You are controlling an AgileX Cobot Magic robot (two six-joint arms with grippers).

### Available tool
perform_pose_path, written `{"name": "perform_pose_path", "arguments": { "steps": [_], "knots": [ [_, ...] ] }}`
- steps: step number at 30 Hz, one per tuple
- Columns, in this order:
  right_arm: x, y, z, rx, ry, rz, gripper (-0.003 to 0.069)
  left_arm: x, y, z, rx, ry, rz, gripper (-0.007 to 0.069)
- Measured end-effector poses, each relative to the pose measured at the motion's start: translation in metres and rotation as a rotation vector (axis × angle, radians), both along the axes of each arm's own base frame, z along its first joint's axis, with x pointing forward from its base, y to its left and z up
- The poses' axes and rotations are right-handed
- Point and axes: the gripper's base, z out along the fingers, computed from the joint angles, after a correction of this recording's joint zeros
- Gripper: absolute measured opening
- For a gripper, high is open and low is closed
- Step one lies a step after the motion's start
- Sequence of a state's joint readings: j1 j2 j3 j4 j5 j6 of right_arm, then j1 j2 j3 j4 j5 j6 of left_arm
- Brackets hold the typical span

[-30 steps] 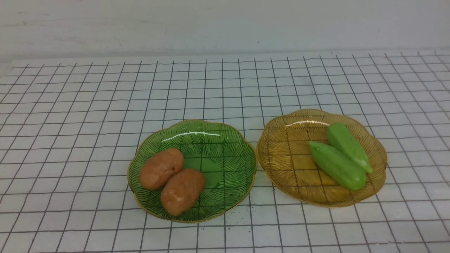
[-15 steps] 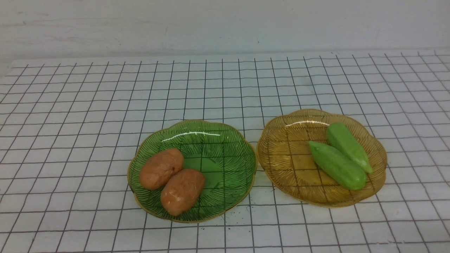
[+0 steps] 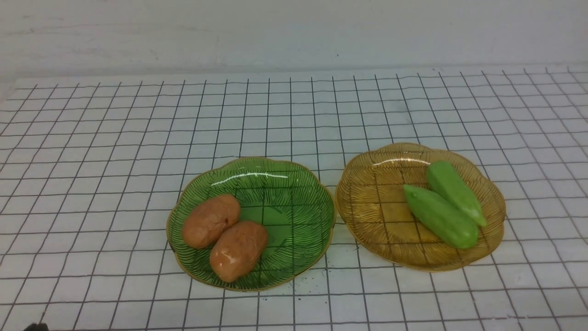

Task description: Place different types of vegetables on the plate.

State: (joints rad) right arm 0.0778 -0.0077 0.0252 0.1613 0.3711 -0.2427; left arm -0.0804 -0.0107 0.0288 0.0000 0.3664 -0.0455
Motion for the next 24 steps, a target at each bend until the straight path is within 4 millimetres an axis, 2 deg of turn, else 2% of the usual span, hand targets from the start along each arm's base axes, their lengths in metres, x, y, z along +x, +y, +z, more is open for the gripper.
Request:
{"name": "perform_pose_path", "arguments": {
  "steps": [24],
  "knots": [
    [0.0000, 0.0000, -0.0001, 0.018, 0.003, -0.004, -0.0015, -0.0003, 0.0006, -0.0010, 0.005, 0.012, 0.008, -0.0008]
  ]
}}
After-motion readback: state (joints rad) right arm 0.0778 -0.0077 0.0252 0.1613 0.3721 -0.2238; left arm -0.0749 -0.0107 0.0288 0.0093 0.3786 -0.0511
